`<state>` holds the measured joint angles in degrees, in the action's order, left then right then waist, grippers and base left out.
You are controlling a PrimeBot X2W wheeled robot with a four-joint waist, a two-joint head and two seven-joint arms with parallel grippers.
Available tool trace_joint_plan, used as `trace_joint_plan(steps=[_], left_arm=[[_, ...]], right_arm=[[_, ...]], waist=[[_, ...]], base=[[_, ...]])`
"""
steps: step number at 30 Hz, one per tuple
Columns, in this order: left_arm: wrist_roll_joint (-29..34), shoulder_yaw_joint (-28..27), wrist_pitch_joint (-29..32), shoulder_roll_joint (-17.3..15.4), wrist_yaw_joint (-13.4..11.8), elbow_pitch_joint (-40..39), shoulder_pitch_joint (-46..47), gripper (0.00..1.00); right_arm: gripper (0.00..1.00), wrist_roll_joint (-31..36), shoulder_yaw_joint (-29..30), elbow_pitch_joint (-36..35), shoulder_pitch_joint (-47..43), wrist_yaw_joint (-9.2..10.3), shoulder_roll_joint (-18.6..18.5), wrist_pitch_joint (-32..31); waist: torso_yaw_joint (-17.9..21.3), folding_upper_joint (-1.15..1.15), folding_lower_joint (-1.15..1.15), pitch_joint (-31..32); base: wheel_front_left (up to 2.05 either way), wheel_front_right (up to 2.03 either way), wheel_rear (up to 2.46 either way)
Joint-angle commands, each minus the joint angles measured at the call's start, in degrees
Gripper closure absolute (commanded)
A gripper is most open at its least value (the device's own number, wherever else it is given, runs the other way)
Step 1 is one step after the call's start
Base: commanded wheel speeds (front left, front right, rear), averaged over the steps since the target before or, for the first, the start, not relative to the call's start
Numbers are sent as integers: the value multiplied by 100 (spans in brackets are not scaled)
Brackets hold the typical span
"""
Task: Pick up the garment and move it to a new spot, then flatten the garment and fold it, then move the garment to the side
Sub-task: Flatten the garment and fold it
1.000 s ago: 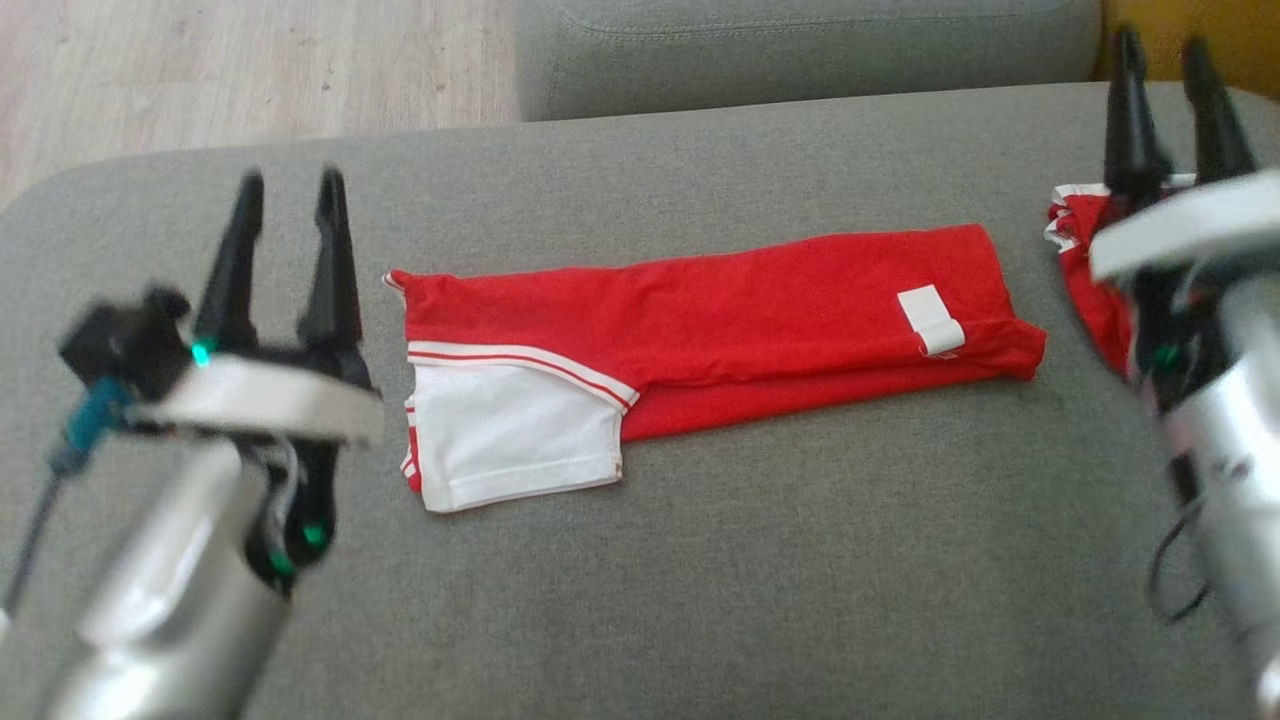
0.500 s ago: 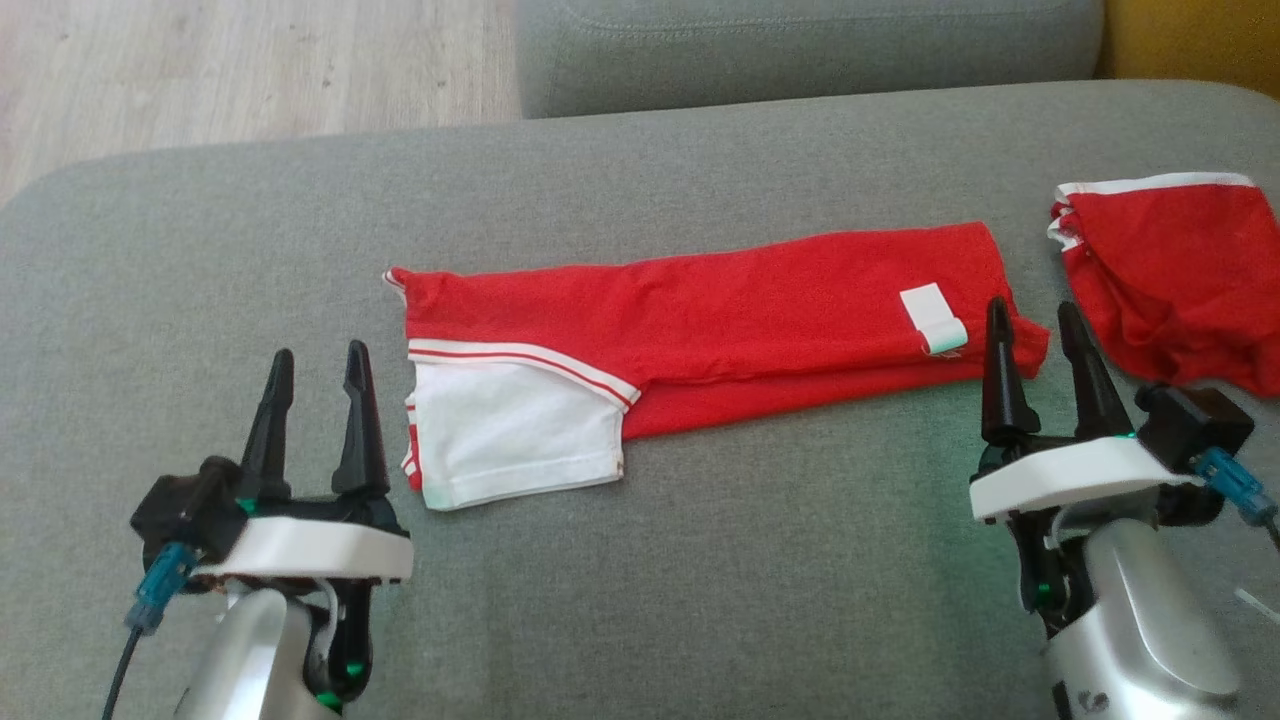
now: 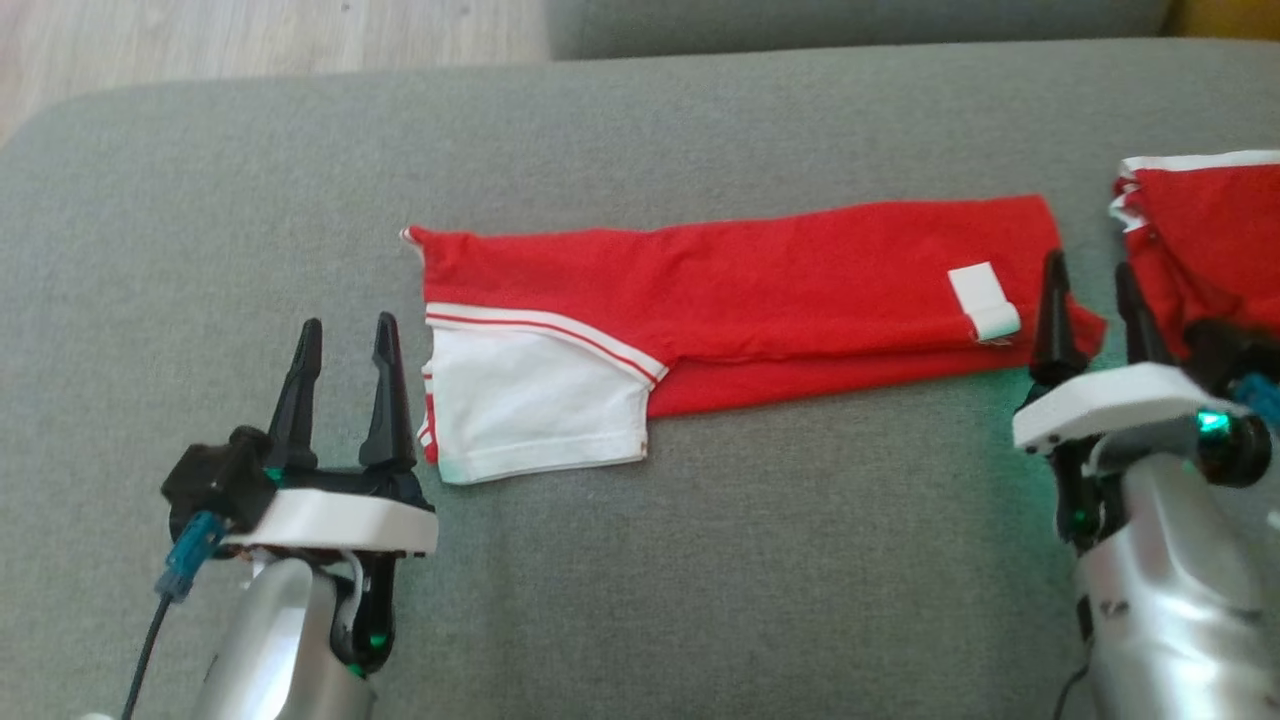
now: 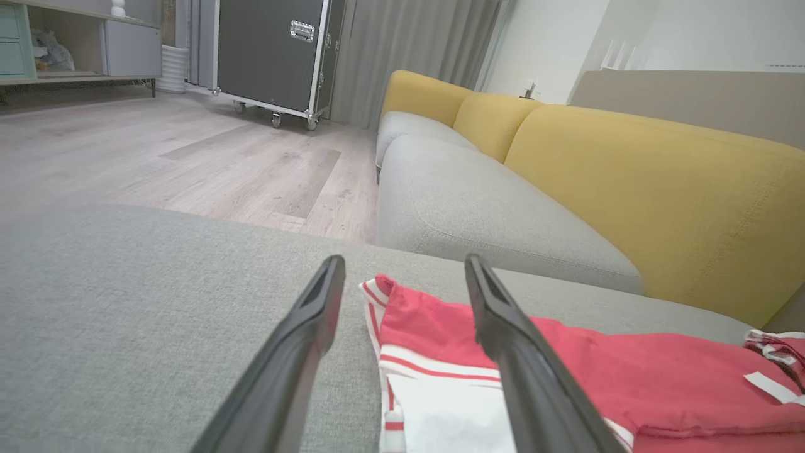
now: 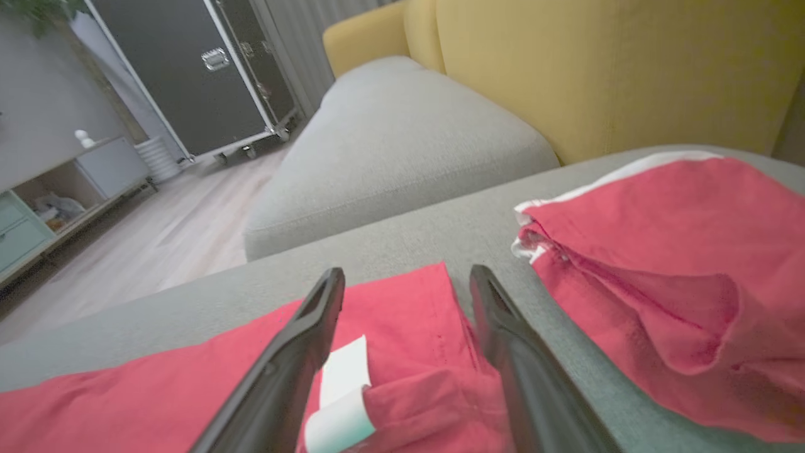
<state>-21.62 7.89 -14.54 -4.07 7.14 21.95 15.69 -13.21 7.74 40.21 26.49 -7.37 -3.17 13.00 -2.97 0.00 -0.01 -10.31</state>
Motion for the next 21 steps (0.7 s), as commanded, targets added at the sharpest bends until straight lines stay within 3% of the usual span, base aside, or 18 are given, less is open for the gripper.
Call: trace_joint_plan(steps=[1, 10, 15, 16, 17, 21], left_arm=[[15, -135, -45, -50, 22, -142, 260, 0], [-67, 46, -46, -59, 33, -182, 467, 0], [-119, 67, -46, -96, 34, -207, 516, 0], [-124, 65, -46, -101, 34, -210, 522, 0], [-127, 62, -46, -106, 34, -211, 525, 0], [-134, 49, -46, -129, 34, -198, 523, 0]], right_arm=[[0, 107, -8, 4, 269, -12, 28, -44], [0, 1078, 1258, 1538, 1007, -12, 25, -496], [2, 1213, 1344, 2194, 1221, -12, 27, -560], [54, 1192, 1305, 2306, 1265, -12, 27, -529], [100, 1176, 1246, 2395, 1309, -12, 28, -468], [100, 1112, 1129, 2523, 1411, -12, 28, -199]], waist=[[-66, 0, 1, -91], [-219, 0, 1, -319], [-221, 0, 1, -359], [-214, 0, 1, -362], [-205, 0, 1, -363], [-156, 0, 1, -338]], base=[[0, 0, 0], [0, 0, 0], [0, 0, 0], [0, 0, 0], [0, 0, 0], [0, 0, 0]])
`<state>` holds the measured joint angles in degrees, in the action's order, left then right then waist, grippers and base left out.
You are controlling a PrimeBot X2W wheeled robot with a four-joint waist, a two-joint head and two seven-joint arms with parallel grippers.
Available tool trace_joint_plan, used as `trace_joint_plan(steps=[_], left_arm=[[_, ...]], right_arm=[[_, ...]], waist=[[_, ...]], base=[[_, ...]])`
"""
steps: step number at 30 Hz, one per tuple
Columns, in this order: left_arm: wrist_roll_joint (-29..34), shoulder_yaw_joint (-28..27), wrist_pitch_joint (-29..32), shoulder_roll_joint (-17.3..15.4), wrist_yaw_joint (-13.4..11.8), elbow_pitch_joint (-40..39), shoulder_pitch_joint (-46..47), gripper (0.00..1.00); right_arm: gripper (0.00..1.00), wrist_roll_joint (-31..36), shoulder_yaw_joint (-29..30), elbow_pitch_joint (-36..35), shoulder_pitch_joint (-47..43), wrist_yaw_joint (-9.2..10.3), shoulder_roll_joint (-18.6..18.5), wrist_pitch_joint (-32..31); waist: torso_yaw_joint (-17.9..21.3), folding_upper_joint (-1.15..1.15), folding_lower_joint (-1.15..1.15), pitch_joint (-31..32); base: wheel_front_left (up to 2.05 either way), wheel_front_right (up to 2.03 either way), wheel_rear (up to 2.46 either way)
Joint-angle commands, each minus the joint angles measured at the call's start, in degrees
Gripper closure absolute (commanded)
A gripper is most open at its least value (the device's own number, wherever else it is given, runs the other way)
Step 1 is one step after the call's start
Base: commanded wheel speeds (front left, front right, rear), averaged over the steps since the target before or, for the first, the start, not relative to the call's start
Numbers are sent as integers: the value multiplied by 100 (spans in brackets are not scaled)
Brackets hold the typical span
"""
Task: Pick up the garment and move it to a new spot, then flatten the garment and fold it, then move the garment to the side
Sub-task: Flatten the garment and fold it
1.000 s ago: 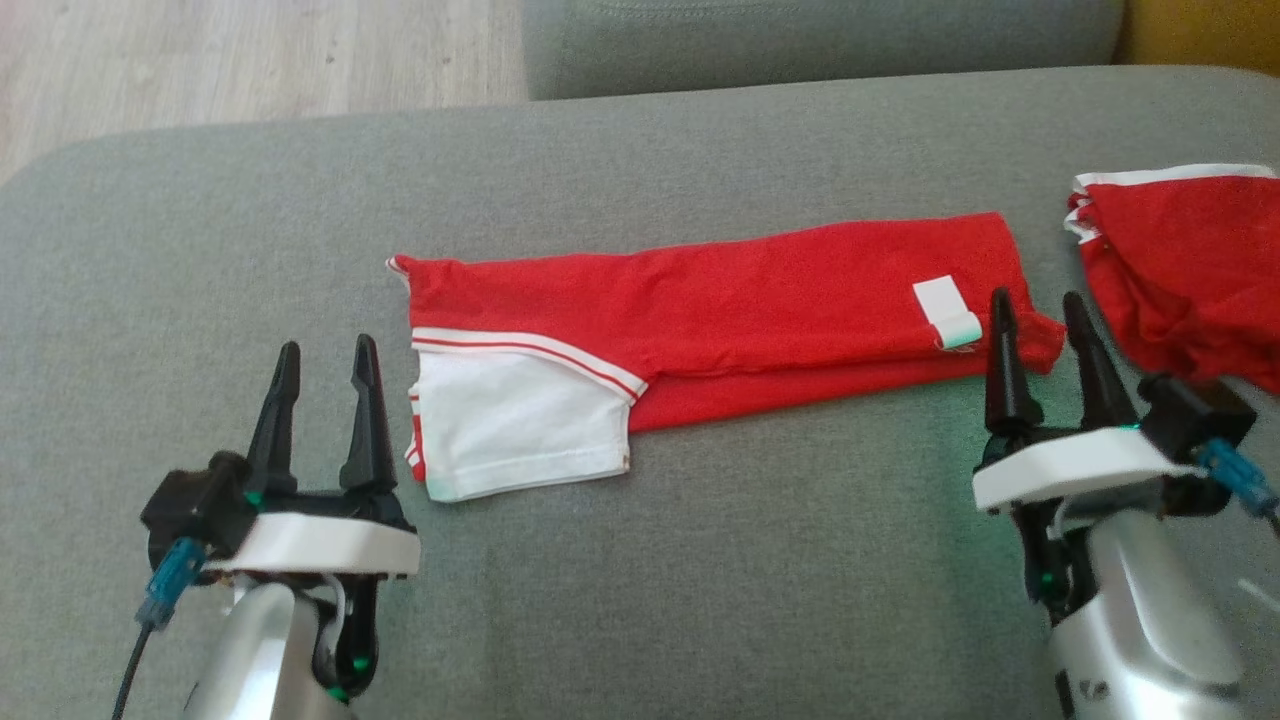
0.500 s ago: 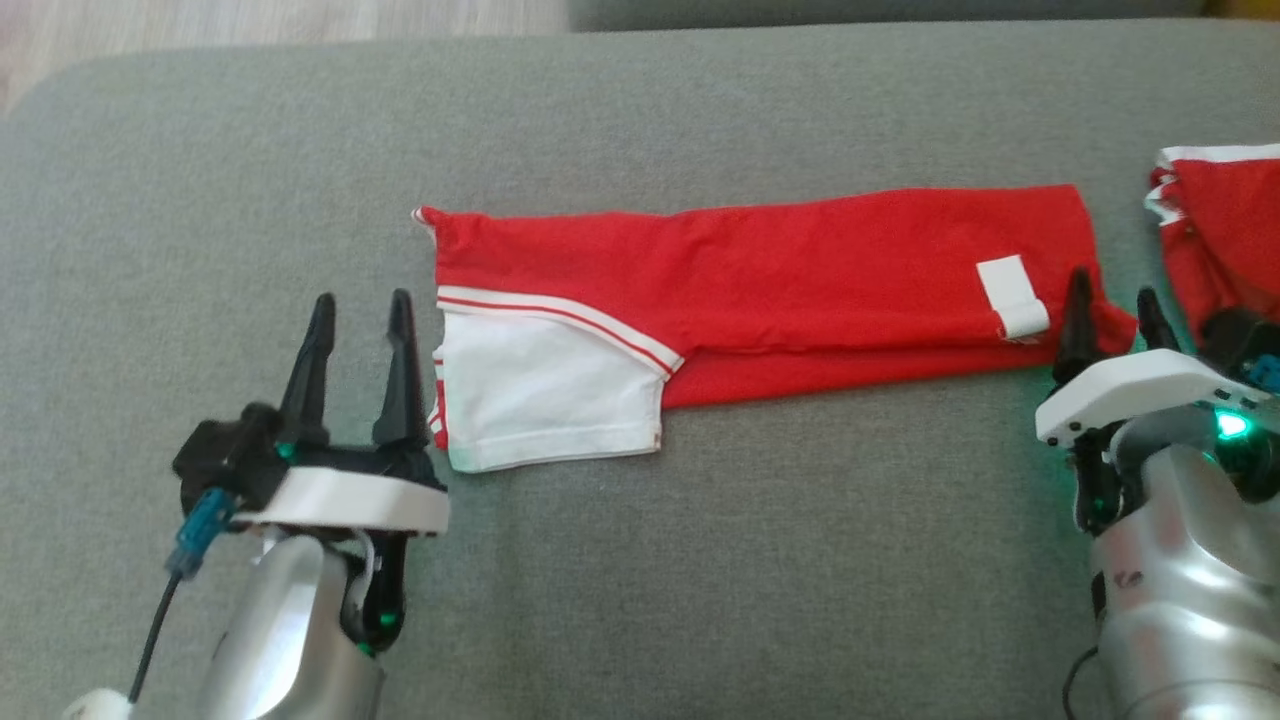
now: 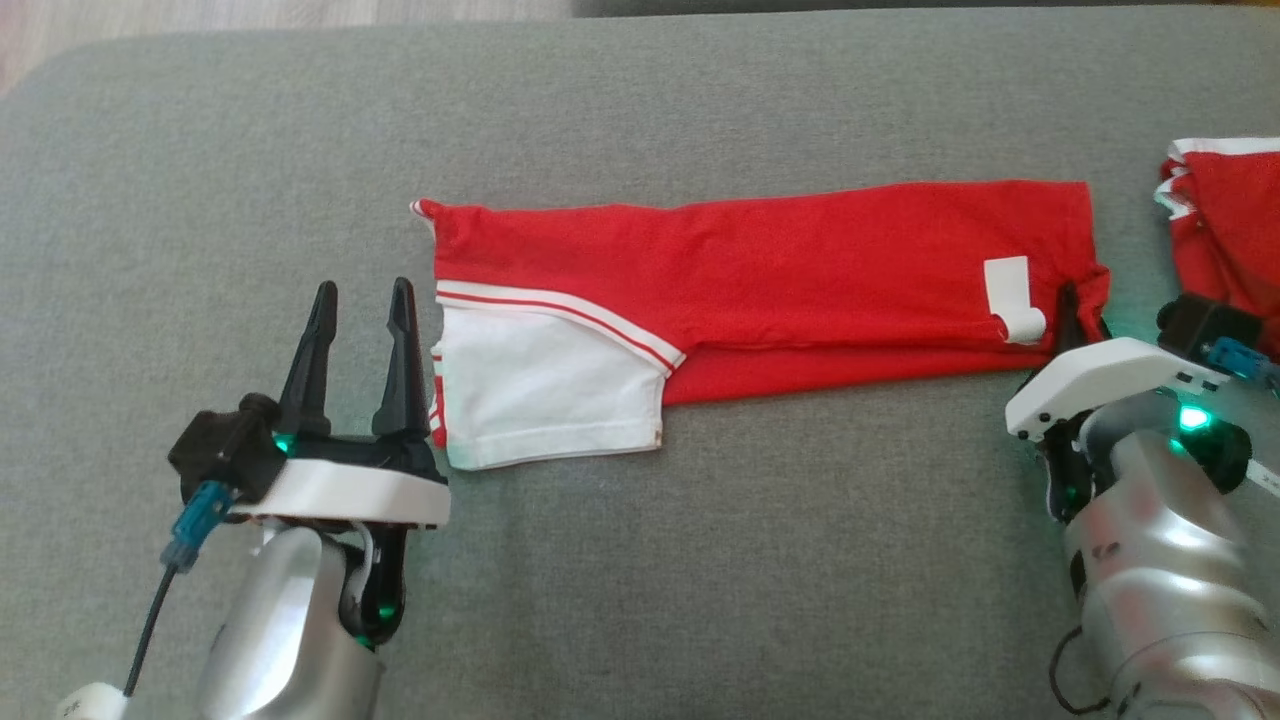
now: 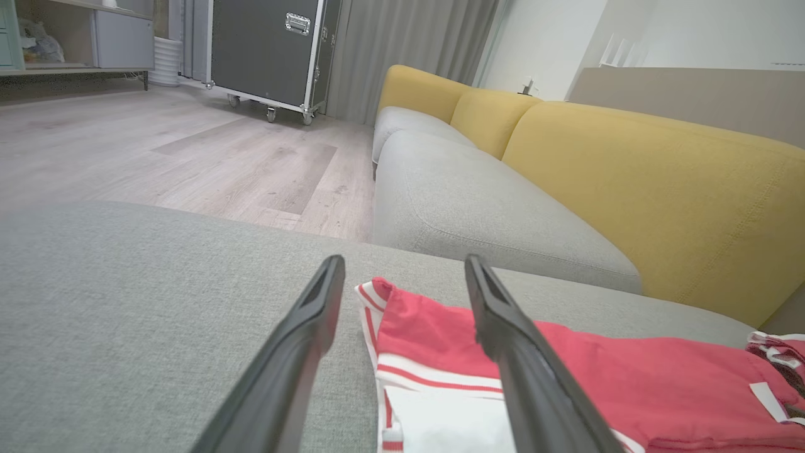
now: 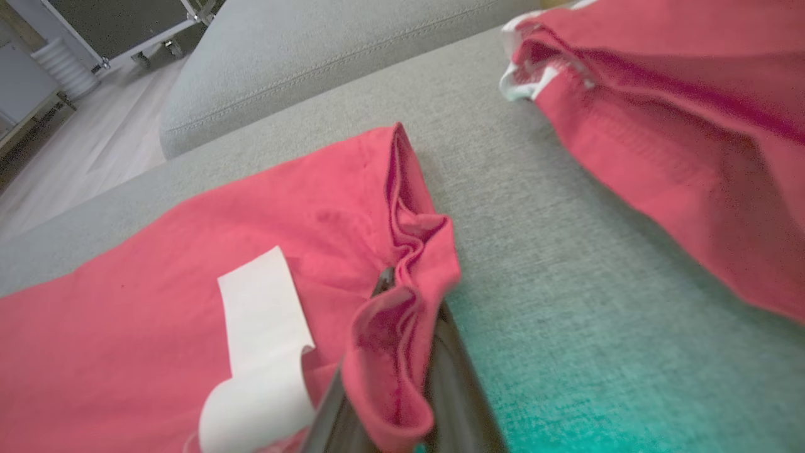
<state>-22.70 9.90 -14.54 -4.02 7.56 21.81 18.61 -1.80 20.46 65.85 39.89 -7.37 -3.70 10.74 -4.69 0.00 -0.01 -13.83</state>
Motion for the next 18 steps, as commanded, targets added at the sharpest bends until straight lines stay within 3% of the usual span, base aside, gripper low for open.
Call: trace_joint_plan(steps=[1, 11, 18], left_arm=[[-27, -155, -46, -141, -8, -180, 223, 0], [-72, -46, -46, -144, -8, -129, 163, 0], [-39, -151, -46, -135, -8, -196, -80, 0]], right_arm=[[100, -45, -134, -51, 93, -12, 81, 109], [100, 84, 490, -562, -80, -12, -442, 406], [100, 44, 386, -677, -169, -12, -155, 421]], waist=[[35, 0, 1, 29], [104, 0, 1, 301], [126, 0, 1, 638]], base=[[0, 0, 0], [0, 0, 0], [0, 0, 0]])
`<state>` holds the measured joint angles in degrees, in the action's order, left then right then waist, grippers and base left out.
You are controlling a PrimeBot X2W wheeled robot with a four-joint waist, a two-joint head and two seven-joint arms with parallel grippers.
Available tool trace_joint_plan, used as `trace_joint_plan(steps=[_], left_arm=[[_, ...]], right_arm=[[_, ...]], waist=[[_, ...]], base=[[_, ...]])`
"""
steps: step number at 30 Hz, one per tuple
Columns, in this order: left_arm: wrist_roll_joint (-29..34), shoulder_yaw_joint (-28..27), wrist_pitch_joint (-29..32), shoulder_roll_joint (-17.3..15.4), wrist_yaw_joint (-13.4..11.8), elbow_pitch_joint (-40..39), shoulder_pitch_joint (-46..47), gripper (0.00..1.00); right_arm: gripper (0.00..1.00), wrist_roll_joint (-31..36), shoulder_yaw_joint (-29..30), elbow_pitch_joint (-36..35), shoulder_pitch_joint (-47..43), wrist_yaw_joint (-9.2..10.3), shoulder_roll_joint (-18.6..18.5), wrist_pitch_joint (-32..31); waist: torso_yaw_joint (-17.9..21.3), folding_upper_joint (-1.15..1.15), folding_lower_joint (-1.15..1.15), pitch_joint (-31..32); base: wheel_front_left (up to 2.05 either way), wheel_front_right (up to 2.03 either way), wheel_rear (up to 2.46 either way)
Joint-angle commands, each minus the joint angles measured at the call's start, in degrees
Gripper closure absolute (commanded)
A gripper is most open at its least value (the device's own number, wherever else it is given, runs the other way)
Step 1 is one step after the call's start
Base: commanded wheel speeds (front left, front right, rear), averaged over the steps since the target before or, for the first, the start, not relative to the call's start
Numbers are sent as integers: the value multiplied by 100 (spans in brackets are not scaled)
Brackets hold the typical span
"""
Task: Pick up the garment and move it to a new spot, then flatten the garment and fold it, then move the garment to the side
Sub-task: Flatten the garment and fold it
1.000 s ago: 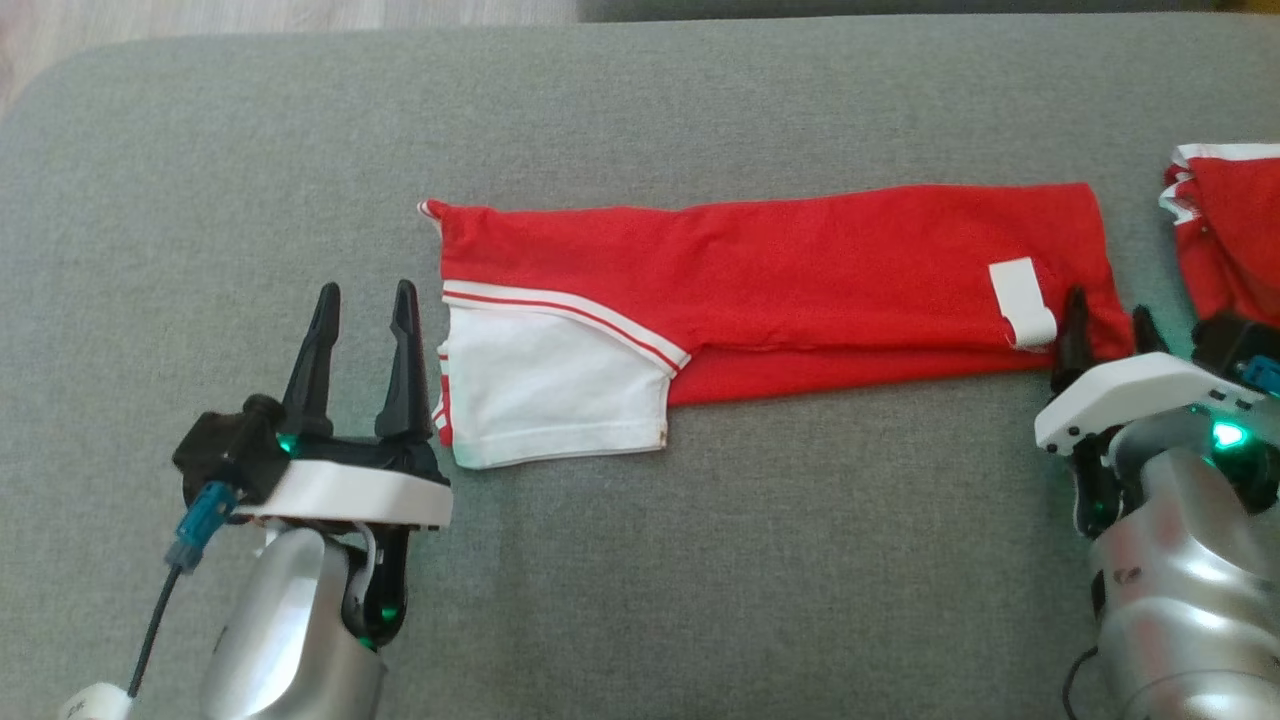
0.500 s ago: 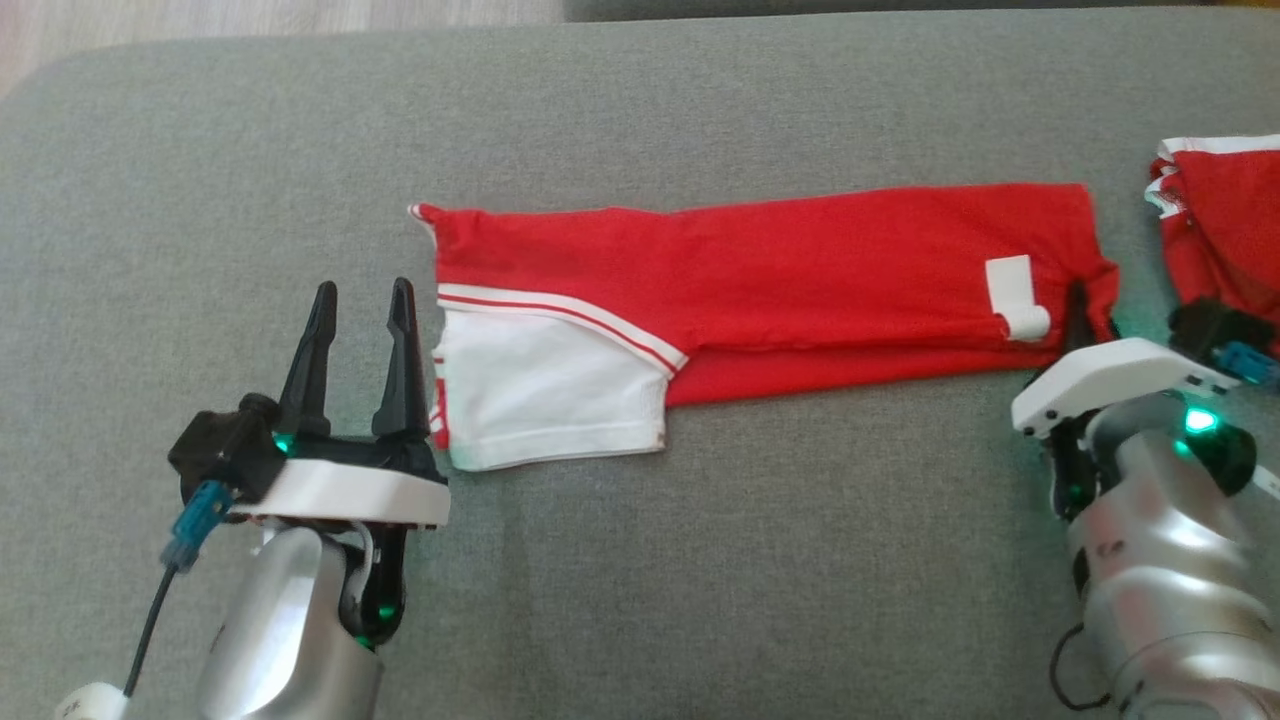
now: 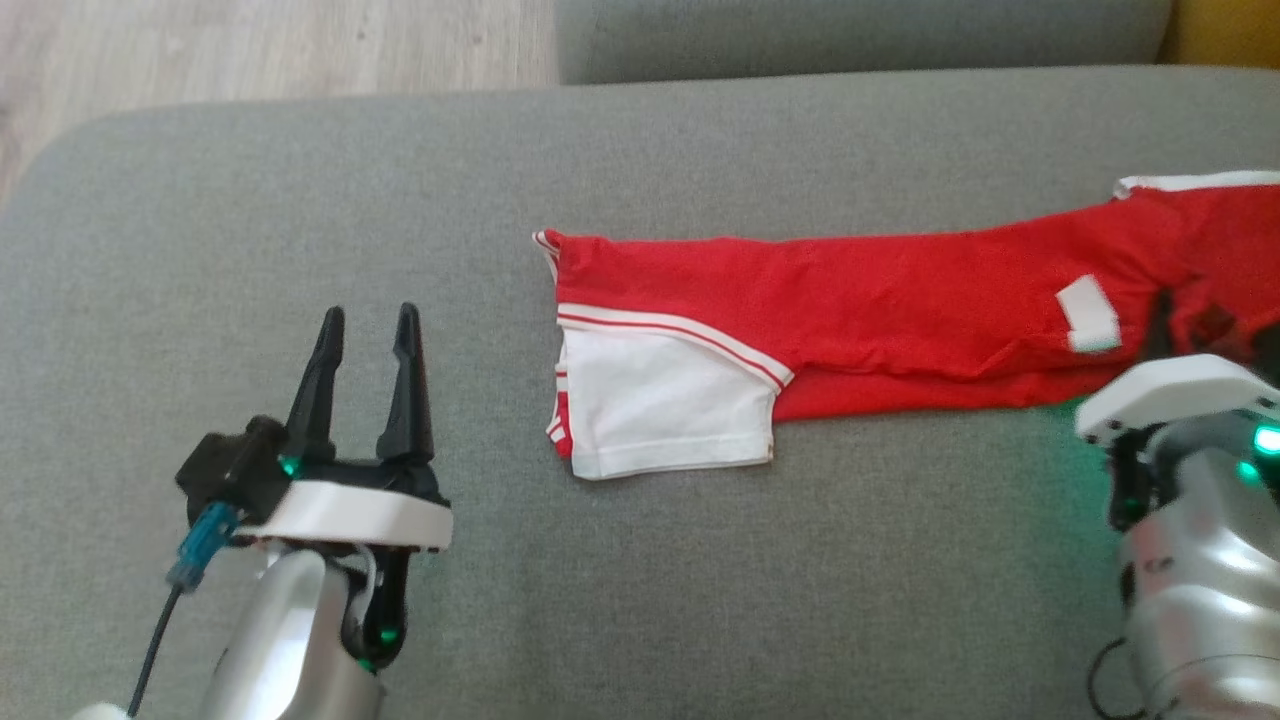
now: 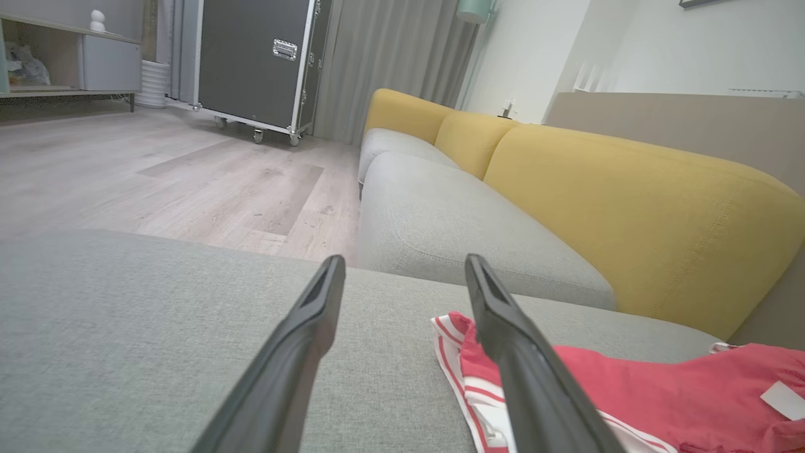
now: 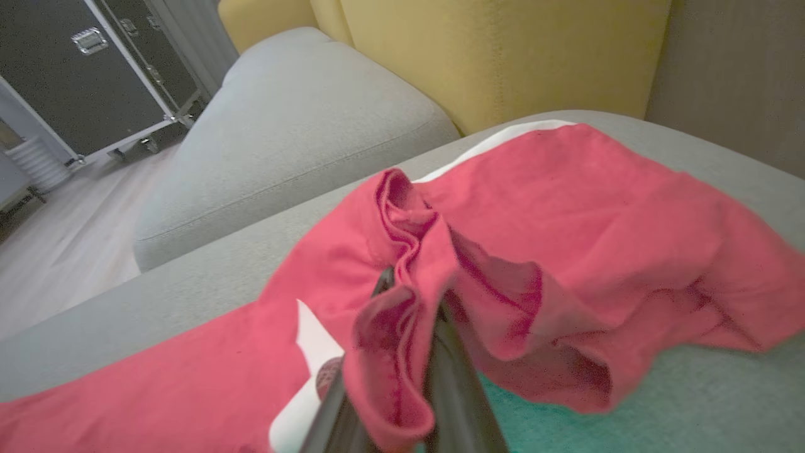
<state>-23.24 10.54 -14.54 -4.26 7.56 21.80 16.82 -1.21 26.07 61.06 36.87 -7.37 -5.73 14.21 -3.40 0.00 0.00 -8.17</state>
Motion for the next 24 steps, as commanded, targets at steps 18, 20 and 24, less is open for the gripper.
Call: trace_joint_plan(steps=[18, 20, 24], left_arm=[[432, -776, -46, -89, -16, -59, -278, 0], [438, -748, -46, -80, -14, -53, -265, 0], [434, -707, -46, -74, -12, -23, -228, 0]], right_arm=[[100, -3143, -4467, -698, 5, -12, 284, -54], [100, -3448, -4991, -807, -13, -12, 284, -80], [100, -3835, -5653, -843, -31, -12, 284, -113]], waist=[[-907, 0, 0, 858], [-1033, 0, 0, 837], [-1199, 0, 0, 788]], base=[[0, 0, 0], [0, 0, 0], [0, 0, 0]])
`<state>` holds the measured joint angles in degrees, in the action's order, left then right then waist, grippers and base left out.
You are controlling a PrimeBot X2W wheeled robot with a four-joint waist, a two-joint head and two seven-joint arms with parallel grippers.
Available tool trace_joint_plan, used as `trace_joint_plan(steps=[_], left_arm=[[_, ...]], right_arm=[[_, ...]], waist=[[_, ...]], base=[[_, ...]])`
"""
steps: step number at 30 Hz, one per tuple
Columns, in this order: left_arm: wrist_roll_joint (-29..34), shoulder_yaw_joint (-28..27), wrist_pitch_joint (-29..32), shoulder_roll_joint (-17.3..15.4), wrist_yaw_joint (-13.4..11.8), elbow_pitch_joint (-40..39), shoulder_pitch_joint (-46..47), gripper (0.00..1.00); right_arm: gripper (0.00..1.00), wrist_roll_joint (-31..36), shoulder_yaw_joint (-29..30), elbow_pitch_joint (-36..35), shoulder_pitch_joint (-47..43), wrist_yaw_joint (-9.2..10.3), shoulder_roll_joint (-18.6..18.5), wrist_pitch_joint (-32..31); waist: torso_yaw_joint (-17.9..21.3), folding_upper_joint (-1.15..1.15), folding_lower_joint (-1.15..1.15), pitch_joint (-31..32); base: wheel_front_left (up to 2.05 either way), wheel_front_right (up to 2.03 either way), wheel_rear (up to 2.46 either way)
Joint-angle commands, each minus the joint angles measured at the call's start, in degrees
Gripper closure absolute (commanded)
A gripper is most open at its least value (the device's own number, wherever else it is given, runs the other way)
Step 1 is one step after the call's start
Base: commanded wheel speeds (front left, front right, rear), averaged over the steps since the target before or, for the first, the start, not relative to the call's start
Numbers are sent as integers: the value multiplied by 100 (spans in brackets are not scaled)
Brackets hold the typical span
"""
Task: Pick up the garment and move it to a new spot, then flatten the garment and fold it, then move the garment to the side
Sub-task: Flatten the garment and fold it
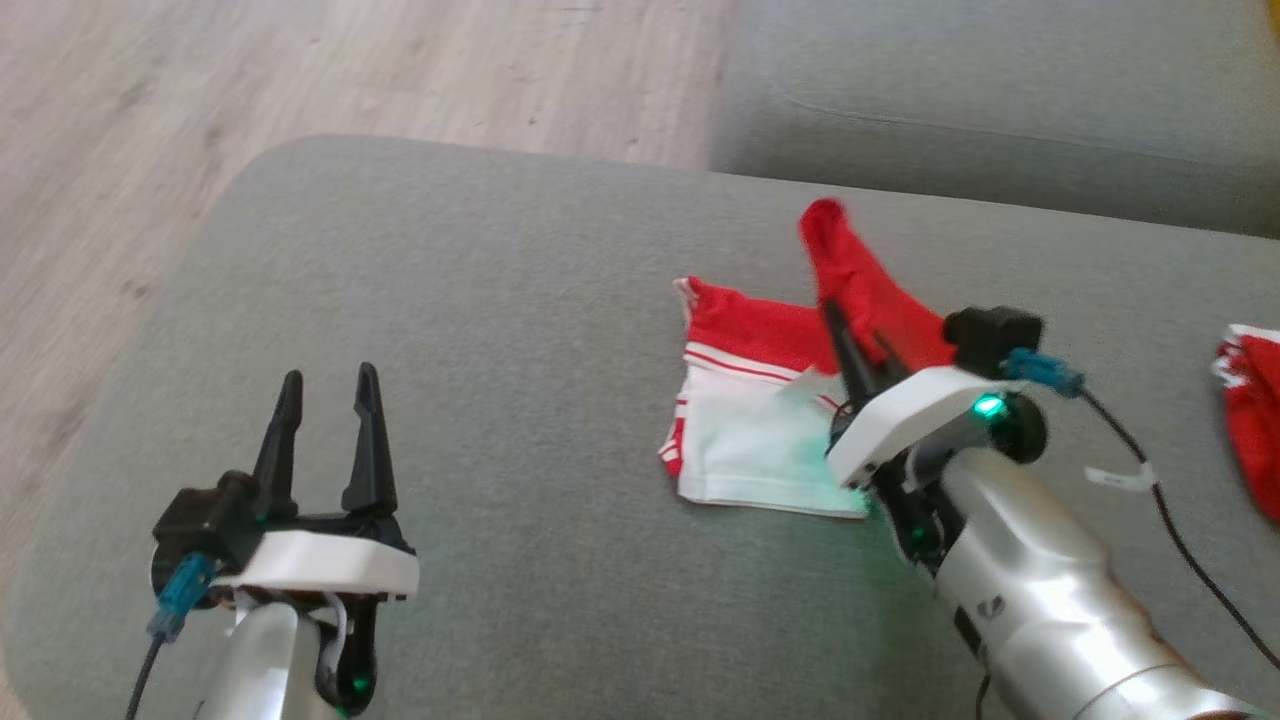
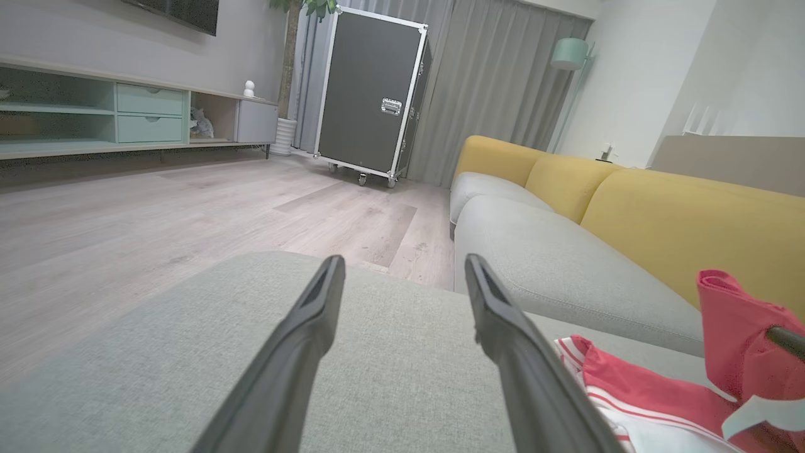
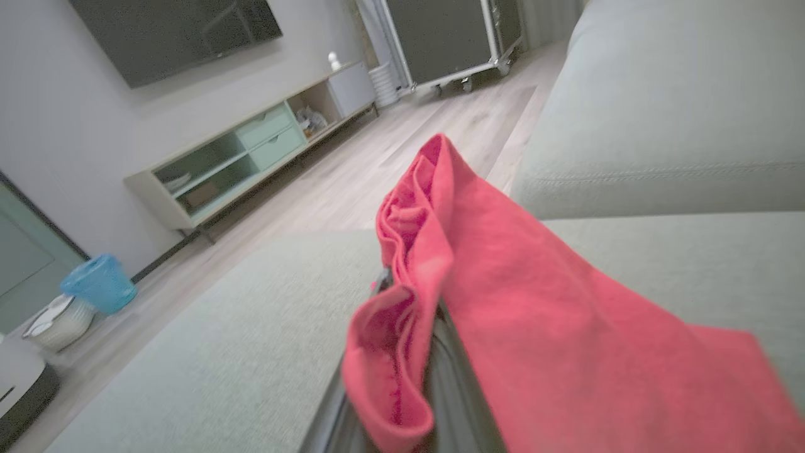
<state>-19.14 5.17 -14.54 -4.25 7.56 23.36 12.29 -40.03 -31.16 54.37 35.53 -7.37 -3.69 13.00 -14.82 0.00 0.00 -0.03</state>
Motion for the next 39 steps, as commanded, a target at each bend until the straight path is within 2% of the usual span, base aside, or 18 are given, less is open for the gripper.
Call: trace_joint_plan(steps=[1, 6, 17, 18, 19, 20, 24, 29, 33, 36, 39], left_arm=[[22, -154, -46, -71, -12, -170, 244, 0], [14, -16, -46, -26, -10, -112, 320, 0], [-67, 72, -46, 47, -9, -157, 449, 0], [-71, 79, -46, 53, -8, -149, 457, 0], [-78, 82, -46, 58, -8, -137, 463, 0], [-89, 80, -46, 63, -8, -121, 462, 0], [-98, 92, -46, 72, -8, -84, 459, 0], [-111, 46, -46, 67, -8, -163, 456, 0], [-116, -46, -46, 57, -8, -288, 427, 0], [-112, -118, -46, 64, -8, -389, 371, 0], [12, -124, -46, 44, -8, -462, 316, 0]], right_arm=[[100, -61, -112, -151, 98, -12, 80, 7], [100, -213, -772, 197, 75, -12, 80, 94], [100, -830, -1387, 498, 226, -12, 80, 192], [87, -890, -1504, 417, 212, -12, 80, 194], [51, -971, -1646, 294, 182, -12, 80, 194], [0, -1077, -1784, 166, 149, -12, 80, 194], [0, -1495, -2076, -152, 197, -12, 81, 197], [0, -1423, -1671, -218, 461, -12, 81, 198], [0, -573, -899, -200, 645, -12, 81, 199], [0, 460, -52, -245, 617, -12, 64, 199], [0, 1448, 847, -590, 337, -12, -69, 199]], waist=[[-109, 0, 0, -47], [-348, 0, 0, -150], [-579, 0, 0, -471], [-584, 0, 0, -482], [-580, 0, 0, -485], [-563, 0, 0, -478], [-450, 0, 0, -457], [-170, 0, 0, -420], [132, 0, 0, -390], [375, 0, 0, -347], [596, 0, 0, -295]], base=[[0, 0, 0], [0, 0, 0], [0, 0, 0], [0, 0, 0], [0, 0, 0], [0, 0, 0], [0, 0, 0], [0, 0, 0], [0, 0, 0], [0, 0, 0], [0, 0, 0]])
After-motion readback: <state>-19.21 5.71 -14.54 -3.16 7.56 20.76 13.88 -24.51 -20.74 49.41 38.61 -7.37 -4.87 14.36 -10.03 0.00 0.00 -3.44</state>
